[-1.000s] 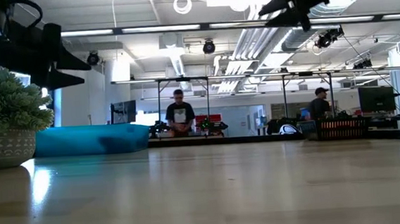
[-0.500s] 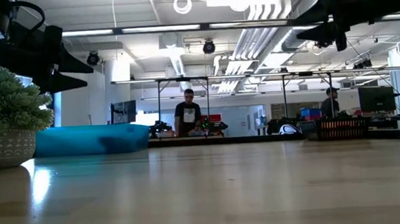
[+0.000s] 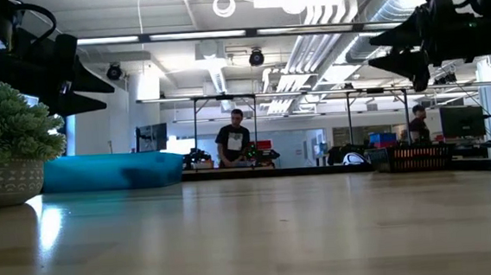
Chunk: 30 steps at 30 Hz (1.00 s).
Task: Sort & place blocks by color
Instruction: Return to Home Position
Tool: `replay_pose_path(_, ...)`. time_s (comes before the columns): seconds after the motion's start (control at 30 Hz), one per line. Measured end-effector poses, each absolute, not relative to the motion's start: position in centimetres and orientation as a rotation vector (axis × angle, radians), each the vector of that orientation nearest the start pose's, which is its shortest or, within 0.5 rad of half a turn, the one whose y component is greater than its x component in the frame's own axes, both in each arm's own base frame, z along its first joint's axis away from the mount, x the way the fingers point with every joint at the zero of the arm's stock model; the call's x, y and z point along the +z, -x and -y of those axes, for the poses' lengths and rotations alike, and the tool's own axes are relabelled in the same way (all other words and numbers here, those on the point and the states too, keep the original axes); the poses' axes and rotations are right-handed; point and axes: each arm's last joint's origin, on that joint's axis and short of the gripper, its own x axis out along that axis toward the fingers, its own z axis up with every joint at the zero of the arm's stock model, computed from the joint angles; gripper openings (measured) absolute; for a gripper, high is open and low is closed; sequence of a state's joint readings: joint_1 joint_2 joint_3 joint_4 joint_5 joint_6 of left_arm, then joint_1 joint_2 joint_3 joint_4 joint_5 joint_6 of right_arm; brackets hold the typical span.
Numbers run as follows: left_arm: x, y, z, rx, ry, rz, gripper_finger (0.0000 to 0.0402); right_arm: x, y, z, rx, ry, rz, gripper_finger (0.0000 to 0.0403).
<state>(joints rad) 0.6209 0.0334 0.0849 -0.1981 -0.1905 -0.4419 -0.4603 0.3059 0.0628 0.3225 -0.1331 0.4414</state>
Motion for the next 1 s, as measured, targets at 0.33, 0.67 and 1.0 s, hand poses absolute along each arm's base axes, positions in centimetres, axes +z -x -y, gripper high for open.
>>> replay_pose_path(0.33, 17.1, -7.2, -5.9, 0.83, 0.449, 0.034, 0.0227, 17.4, -11.2, 3.2, -0.217, -0.407, 0.09, 0.021)
replay_pose_path(0.67, 17.1, -7.2, -5.9, 0.829, 0.449, 0.034, 0.0227, 16.9, -11.5, 1.9, -0.126, -0.289, 0.018, 0.021)
replay_pose_path(1.0, 17.1, -7.2, -5.8, 0.829, 0.449, 0.034, 0.0227, 17.6, -11.5, 1.9, -0.148, -0.293, 0.089, 0.021)
